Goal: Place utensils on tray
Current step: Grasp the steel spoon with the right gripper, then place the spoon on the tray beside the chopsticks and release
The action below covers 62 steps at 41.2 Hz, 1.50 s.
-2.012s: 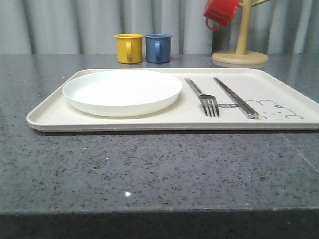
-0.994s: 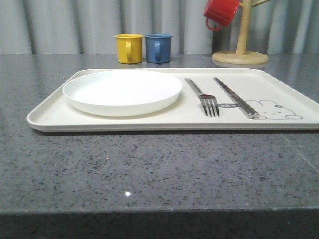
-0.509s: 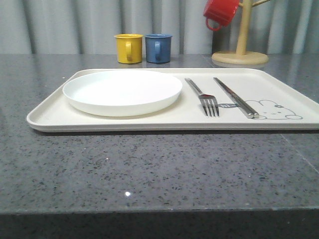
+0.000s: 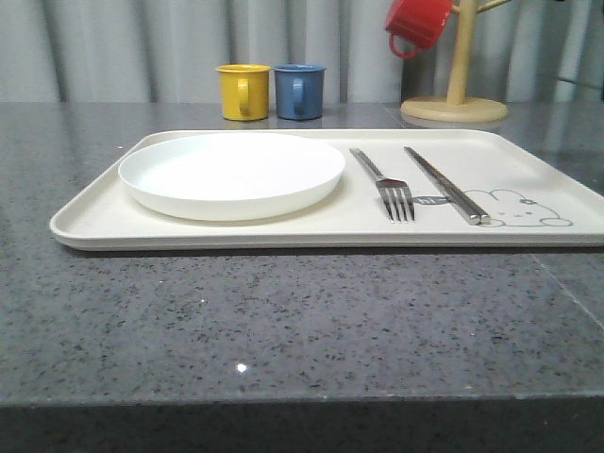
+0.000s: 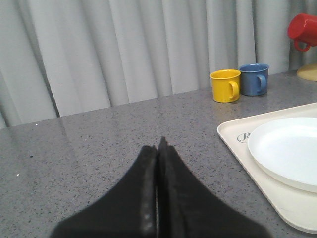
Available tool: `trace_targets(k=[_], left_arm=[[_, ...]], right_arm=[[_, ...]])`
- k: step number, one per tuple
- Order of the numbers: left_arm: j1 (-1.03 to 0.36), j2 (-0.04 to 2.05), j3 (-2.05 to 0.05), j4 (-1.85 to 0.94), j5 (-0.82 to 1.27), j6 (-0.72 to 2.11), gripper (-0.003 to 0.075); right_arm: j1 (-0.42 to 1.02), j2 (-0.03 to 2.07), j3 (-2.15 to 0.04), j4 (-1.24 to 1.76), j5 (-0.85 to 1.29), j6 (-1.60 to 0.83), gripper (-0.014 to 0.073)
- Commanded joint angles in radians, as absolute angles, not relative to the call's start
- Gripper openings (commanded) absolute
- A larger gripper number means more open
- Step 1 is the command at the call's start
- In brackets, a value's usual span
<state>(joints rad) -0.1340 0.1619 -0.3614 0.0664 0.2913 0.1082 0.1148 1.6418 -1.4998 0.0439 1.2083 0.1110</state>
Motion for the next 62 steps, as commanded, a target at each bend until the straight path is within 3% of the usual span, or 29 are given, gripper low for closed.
trace_targets(k=[1,7,33,41,53,62], left_arm=[[-0.142,0.172,-0.387,0.061,0.208,0.099,-0.0019],[-0.142,0.172,-0.387,0.061,0.208,0.099,-0.0019],[-0.142,0.172,-0.387,0.061,0.208,0.099,-0.0019],[-0.142,0.172,-0.387,0.061,0.208,0.099,-0.0019],[-0.142,0.172,-0.387,0.061,0.208,0.099,-0.0019],[-0.142,0.172,-0.387,0.061,0.208,0.099,-0.0019]], right_arm=[[0.174,1.629,-1.531,0.047,1.157,0.142,-0.0063],[0.23,1.679,-1.531,0.05,1.132,0.181,-0.0063],[0.231,1.764,-1.531,0.04,1.131,0.268,-0.0055],[0.231,1.781,-1.531,0.041,1.124,0.268,0.0045],[0.231,1.764,-1.531,0.04,1.117,0.268,0.0314],[0.231,1.661,-1.531,0.027,1.087,0.267,0.0324]])
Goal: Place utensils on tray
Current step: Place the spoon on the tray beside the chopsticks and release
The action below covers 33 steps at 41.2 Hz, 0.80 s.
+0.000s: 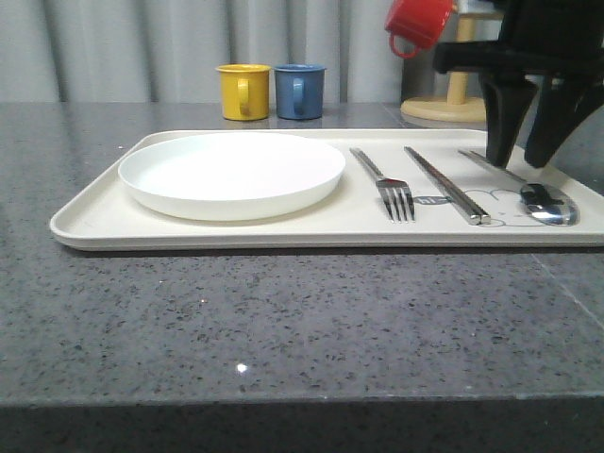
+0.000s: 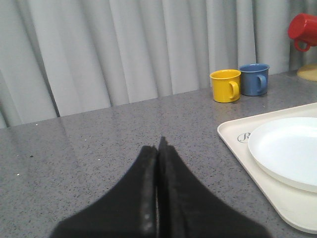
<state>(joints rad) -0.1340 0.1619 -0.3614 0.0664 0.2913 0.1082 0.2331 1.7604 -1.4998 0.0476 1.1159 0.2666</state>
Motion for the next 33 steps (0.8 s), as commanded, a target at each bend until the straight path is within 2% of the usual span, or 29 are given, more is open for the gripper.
trace_targets(k=[1,7,16,23,33], left_arm=[[-0.142,0.172,-0.387,0.061,0.208,0.099,-0.0019],[-0.142,0.172,-0.387,0.061,0.208,0.099,-0.0019],[-0.142,0.172,-0.387,0.061,0.208,0.099,-0.0019],[-0.142,0.172,-0.387,0.061,0.208,0.099,-0.0019],[-0.142,0.172,-0.387,0.061,0.208,0.099,-0.0019]], right_arm=[[0.231,1.644,-1.531,0.022,1.085,0.266,0.0324],[0.231,1.555,-1.531,-0.026,1.085,0.246,0.0282],[0.231,1.432,-1.531,-0.053,1.091,0.21,0.0033],[0.231,1.343,-1.507,-0.068,1.087,0.195,-0.0106],[0.231,1.155,-1.281,-0.132,0.954,0.194,-0.0113]])
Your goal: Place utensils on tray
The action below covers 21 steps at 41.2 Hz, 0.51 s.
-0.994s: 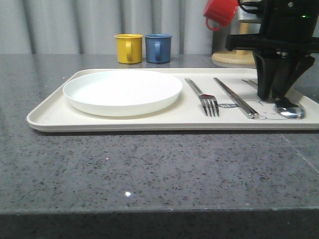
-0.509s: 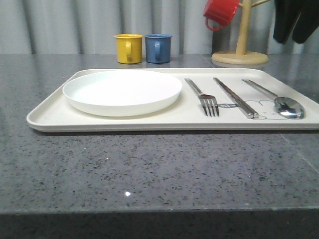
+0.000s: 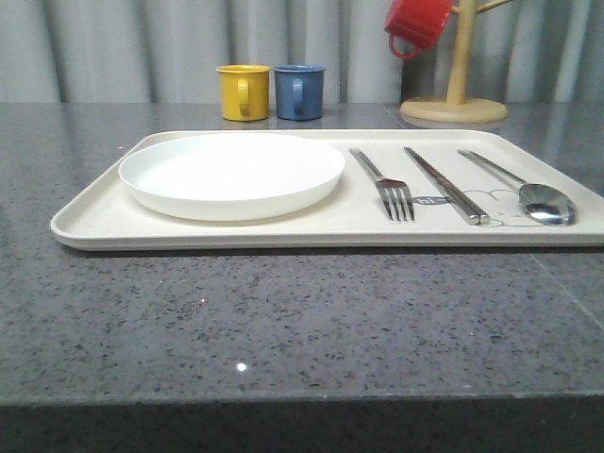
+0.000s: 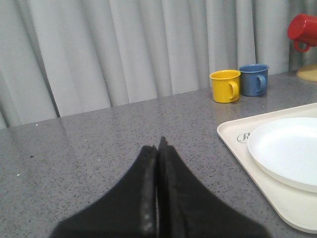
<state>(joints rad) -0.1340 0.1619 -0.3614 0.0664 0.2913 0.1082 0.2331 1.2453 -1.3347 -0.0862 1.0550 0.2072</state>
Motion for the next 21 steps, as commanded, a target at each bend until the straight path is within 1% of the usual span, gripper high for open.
trace_targets(k=[1,12,16,21], left_arm=[[-0.142,0.172,-0.387,0.061,0.208,0.099,-0.0019],[-0.142,0.172,-0.387,0.061,0.208,0.099,-0.0019],[-0.142,0.172,-0.387,0.061,0.208,0.099,-0.0019],[-0.142,0.172,-0.387,0.061,0.208,0.099,-0.0019]], right_arm=[[0.231,1.134,-1.252,-0.143,0.928,0.194,-0.0113],[0.231,0.831,-0.825,-0.206,0.608,0.194,-0.0113],[0.231,0.69,-0.673,-0.207,0.478,0.194,-0.0113],[0.231,0.516,-0.512,-0.207,0.386,0.194,-0.0113]])
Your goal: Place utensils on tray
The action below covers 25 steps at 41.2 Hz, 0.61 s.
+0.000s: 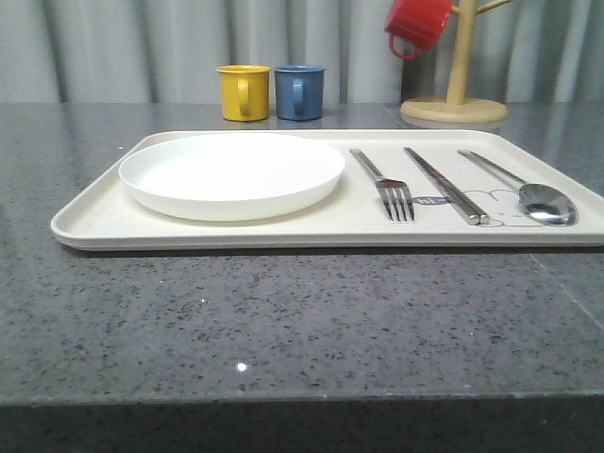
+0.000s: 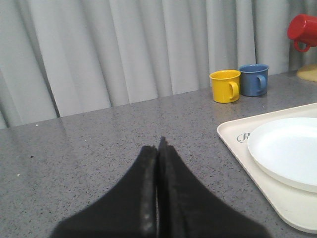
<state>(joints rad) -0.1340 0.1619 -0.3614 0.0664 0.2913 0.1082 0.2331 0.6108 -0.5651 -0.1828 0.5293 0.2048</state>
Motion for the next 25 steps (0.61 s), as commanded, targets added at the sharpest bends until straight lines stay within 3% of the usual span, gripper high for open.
trace_targets(k=[1,13,25], left_arm=[[-0.142,0.172,-0.387,0.061,0.208,0.099,-0.0019],[-0.142,0.172,-0.387,0.061,0.208,0.099,-0.0019],[-0.142,0.172,-0.387,0.061,0.208,0.099,-0.0019]], right_arm=[[0.231,0.485,-0.49,-0.207,0.377,0.194,-0.0113],[0.231,0.166,-0.361,-0.195,0.343,0.194,-0.0113],[0.231,0.142,-0.361,-0.191,0.354,0.194,-0.0113]])
